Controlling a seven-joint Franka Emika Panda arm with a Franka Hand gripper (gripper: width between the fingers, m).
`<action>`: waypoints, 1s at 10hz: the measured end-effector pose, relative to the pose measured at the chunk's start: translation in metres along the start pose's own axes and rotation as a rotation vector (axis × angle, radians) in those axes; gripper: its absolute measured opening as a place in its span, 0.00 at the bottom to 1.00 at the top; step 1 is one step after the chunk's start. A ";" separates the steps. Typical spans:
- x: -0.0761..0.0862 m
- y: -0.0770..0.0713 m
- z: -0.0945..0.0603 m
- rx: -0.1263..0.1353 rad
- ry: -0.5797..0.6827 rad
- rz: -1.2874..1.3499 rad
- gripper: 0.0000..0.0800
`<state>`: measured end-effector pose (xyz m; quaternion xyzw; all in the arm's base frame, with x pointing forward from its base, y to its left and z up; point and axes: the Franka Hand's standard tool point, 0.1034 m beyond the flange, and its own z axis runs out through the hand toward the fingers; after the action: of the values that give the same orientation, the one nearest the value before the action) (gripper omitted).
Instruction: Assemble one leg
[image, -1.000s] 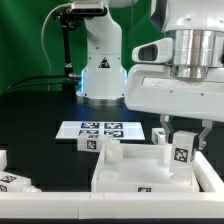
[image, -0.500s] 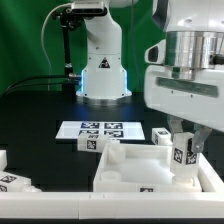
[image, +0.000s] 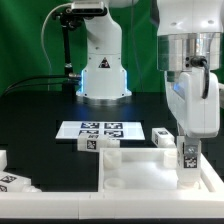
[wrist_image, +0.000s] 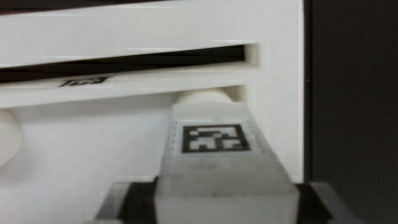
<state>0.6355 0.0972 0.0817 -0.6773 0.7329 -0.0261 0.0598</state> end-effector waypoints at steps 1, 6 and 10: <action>-0.002 0.001 0.000 -0.002 0.016 -0.091 0.55; -0.017 0.006 0.000 -0.022 0.051 -0.835 0.81; -0.009 0.001 0.001 -0.035 0.065 -1.248 0.81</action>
Offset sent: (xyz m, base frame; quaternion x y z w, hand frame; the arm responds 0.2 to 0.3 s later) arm -0.0003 0.0350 0.0102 0.0057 -0.0669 -0.4005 0.9139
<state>0.6349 0.1068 0.0813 -0.9775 0.2010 -0.0646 0.0000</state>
